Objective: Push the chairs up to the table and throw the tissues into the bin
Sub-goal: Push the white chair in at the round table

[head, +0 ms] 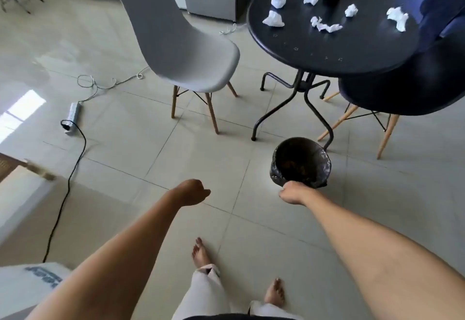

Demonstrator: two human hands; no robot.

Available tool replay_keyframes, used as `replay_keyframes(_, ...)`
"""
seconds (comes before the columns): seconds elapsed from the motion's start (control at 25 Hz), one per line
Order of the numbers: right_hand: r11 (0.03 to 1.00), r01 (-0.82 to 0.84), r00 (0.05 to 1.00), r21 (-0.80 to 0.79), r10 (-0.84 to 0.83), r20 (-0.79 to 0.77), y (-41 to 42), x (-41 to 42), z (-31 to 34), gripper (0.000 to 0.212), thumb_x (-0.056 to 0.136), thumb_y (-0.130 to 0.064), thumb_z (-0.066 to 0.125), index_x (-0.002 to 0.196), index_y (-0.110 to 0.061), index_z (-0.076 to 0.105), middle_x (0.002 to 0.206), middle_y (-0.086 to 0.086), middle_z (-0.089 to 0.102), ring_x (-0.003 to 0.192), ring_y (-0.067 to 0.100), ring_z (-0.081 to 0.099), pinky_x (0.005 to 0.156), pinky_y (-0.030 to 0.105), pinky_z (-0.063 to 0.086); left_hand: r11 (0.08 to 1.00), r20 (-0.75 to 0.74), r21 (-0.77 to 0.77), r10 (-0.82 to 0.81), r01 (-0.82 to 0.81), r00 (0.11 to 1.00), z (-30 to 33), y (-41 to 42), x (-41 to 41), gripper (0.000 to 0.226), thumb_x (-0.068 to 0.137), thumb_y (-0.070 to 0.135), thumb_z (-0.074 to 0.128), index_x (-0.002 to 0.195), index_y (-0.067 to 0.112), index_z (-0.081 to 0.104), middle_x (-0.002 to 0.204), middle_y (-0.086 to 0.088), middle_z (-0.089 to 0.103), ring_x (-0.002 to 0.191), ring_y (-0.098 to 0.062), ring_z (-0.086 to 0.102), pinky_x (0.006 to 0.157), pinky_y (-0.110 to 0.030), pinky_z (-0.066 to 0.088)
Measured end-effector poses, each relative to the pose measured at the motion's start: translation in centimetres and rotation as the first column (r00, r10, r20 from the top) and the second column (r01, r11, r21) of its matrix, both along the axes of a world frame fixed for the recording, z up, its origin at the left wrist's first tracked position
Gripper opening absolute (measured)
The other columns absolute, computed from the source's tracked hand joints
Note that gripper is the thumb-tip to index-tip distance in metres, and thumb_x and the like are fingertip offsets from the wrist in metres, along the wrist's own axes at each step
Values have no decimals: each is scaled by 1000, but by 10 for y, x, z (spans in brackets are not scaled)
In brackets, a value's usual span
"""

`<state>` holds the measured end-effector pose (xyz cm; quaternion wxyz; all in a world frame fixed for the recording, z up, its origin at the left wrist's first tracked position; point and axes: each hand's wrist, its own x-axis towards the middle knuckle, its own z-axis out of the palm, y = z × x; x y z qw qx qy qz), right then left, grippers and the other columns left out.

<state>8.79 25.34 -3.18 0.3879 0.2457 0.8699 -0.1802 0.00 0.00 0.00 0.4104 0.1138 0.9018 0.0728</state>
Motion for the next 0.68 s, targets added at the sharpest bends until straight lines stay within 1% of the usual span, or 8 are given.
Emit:
replay_keyframes(0.08, 999, 18, 1000, -47, -18, 5, -30, -36, 1, 39, 94, -23, 40, 121, -1, 57, 130, 18, 56, 119, 31, 53, 91, 26, 41, 997, 11, 11, 76, -76, 997, -1, -36, -25, 45, 97, 31, 42, 119, -4, 59, 120, -17, 62, 111, -30, 58, 93, -32, 45)
replay_keyframes(0.16, 998, -5, 1000, -62, 5, 9, -65, -83, 10, 20, 94, -18, 40, 95, -8, 58, 102, 14, 56, 98, 26, 51, 77, 21, 37, 989, -14, 21, 144, -144, 989, -1, -82, -62, 44, 96, 32, 43, 116, -3, 60, 104, -11, 60, 95, -24, 56, 85, -29, 43)
replay_keyframes(0.24, 995, -36, 999, -92, 33, -28, -103, -129, 18, 30, 95, -15, 36, 66, -15, 41, 73, 2, 42, 79, 22, 41, 56, 18, 32, 979, -8, 27, 200, -200, 980, -1, -129, -96, 41, 95, 33, 43, 106, -2, 62, 94, -8, 54, 87, -20, 50, 79, -27, 39)
replay_keyframes(0.32, 993, -58, 998, -106, 56, -20, -137, -167, 26, 38, 96, -17, 34, 58, -19, 29, 63, -2, 30, 63, 19, 36, 46, 18, 23, 973, -20, 13, 231, -231, 973, 8, -171, -128, 35, 95, 32, 43, 93, 1, 58, 91, -9, 52, 84, -22, 48, 76, -27, 36)
replay_keyframes(0.4, 986, -106, 994, -127, 105, -14, -161, -198, 24, 37, 94, -16, 34, 58, -20, 30, 64, -2, 33, 55, 14, 31, 46, 20, 22, 958, -47, 12, 287, -286, 957, 12, -206, -159, 30, 95, 31, 43, 87, 4, 52, 91, -9, 49, 83, -22, 45, 74, -26, 35)
replay_keyframes(0.48, 977, -171, 984, -125, 175, 19, -187, -235, 22, 34, 93, -14, 33, 59, -20, 32, 73, 3, 44, 53, 14, 32, 47, 22, 24, 939, -28, 34, 343, -342, 939, 17, -234, -189, 35, 96, 31, 44, 93, -1, 57, 93, -12, 54, 86, -24, 51, 77, -28, 40)
replay_keyframes(0.56, 967, -219, 974, -128, 224, 29, -209, -277, 15, 31, 92, -12, 33, 62, -18, 35, 84, 11, 49, 54, 17, 34, 48, 23, 23, 918, -18, 69, 393, -391, 919, 16, -257, -224, 41, 95, 31, 45, 104, -5, 61, 106, -18, 64, 100, -30, 61, 86, -32, 47)
replay_keyframes(0.68, 947, -300, 951, -112, 306, 43, -234, -342, 4, 19, 91, -12, 34, 76, -11, 45, 88, 15, 50, 55, 19, 36, 49, 23, 25, 902, -16, 77, 428, -426, 904, 12, -282, -277, 43, 94, 31, 46, 114, -4, 60, 120, -20, 65, 114, -34, 59, 95, -36, 48)
